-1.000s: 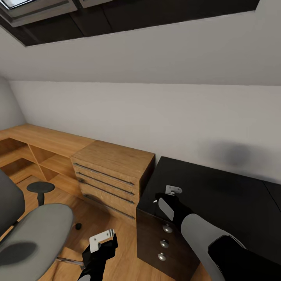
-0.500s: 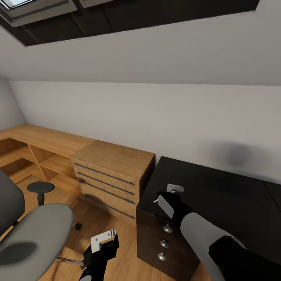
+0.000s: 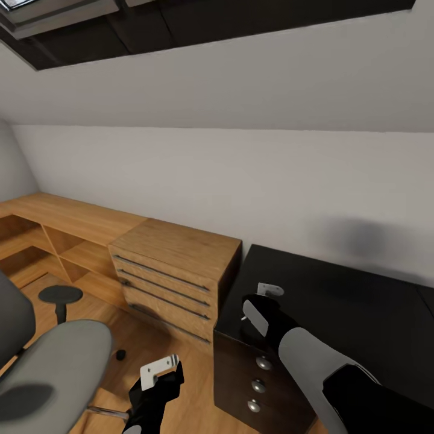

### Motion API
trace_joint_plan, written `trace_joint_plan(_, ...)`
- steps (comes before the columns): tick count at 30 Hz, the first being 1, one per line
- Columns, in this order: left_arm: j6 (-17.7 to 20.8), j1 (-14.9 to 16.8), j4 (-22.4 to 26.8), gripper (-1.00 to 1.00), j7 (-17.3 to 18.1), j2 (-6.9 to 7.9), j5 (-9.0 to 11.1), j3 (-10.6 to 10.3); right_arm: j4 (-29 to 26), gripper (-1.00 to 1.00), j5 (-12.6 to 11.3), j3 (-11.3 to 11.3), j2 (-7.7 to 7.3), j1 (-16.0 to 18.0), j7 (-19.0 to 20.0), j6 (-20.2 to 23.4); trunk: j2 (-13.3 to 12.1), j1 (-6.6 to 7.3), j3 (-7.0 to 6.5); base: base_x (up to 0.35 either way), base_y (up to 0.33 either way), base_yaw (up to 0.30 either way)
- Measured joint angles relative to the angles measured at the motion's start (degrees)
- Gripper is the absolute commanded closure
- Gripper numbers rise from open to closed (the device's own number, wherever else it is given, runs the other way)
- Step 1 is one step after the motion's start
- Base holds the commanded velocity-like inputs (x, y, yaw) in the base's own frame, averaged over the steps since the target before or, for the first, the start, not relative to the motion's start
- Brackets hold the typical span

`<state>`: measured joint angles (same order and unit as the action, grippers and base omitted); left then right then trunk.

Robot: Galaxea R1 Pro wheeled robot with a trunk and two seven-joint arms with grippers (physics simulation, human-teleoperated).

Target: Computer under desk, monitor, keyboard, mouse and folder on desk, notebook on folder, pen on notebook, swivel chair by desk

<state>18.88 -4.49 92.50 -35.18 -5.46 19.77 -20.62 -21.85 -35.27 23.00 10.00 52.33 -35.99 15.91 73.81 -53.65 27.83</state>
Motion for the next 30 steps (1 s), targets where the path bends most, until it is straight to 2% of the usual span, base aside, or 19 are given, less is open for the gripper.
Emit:
trace_joint_plan(7,0.02,0.00,-0.03,-1.00,0.01,0.01,0.00,0.00,0.03,-1.00,-0.02,0.12,0.00,0.00,-0.14,0.42,0.00,-0.02,0.00,0.028,0.010,0.000)
trace_joint_plan(12,0.02,0.00,-0.03,-1.00,0.01,0.01,0.00,0.00,0.00,-1.00,0.02,0.18,0.00,0.00,-0.16,3.70,0.00,-0.02,0.00,0.001,0.000,0.000)
trace_joint_plan(30,0.01,0.00,0.04,-1.00,-0.12,-0.01,0.00,0.01,-0.02,-1.00,0.03,0.24,0.00,0.00,-1.19,4.13,0.00,-0.02,0.00,0.000,0.000,0.000)
